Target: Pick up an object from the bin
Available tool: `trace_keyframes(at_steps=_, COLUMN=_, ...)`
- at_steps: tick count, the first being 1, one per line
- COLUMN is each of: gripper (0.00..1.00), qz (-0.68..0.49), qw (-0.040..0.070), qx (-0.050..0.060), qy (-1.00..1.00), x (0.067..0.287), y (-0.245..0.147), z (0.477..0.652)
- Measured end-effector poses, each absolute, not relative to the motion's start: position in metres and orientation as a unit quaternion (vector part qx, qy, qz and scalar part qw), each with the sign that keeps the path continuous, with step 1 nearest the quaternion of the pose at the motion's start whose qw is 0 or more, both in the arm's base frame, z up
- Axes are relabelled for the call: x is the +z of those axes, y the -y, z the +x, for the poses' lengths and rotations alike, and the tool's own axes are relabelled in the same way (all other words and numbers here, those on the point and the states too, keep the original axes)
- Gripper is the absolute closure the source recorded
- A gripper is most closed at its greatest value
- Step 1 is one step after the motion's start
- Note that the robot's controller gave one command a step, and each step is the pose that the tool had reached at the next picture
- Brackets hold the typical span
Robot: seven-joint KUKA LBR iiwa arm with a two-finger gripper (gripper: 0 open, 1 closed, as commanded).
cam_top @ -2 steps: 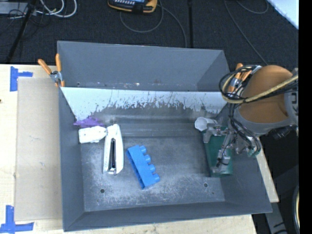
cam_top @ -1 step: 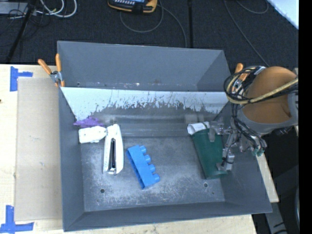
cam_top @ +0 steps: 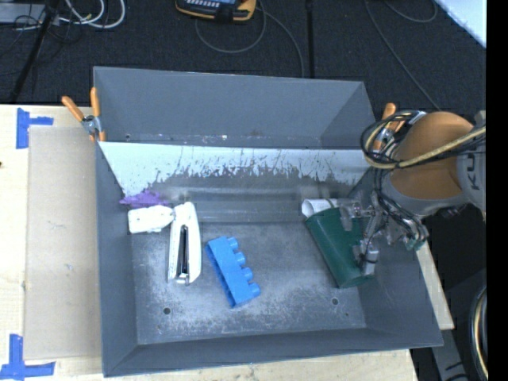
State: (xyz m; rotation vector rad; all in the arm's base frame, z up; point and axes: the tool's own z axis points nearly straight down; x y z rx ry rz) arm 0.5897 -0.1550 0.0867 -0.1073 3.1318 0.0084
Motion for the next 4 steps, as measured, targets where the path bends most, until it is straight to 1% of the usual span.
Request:
trace_keyframes(at_steps=1, gripper=0.00, qz=-0.031, qw=0.002, qx=0.004, qy=-1.000, x=0.050, y=0.170, z=0.601)
trace_keyframes(at_steps=2, gripper=0.00, qz=0.018, qw=0.001, qx=0.004, qy=-1.000, x=0.057, y=0.155, z=0.595)
trace_keyframes(at_steps=3, gripper=0.00, qz=0.004, qw=-0.001, qx=0.004, qy=-1.000, x=0.089, y=0.108, z=0.583)
trace_keyframes(at_steps=4, gripper=0.00, qz=-0.059, qw=0.005, qx=0.003, qy=-0.998, x=0.084, y=0.064, z=0.589)
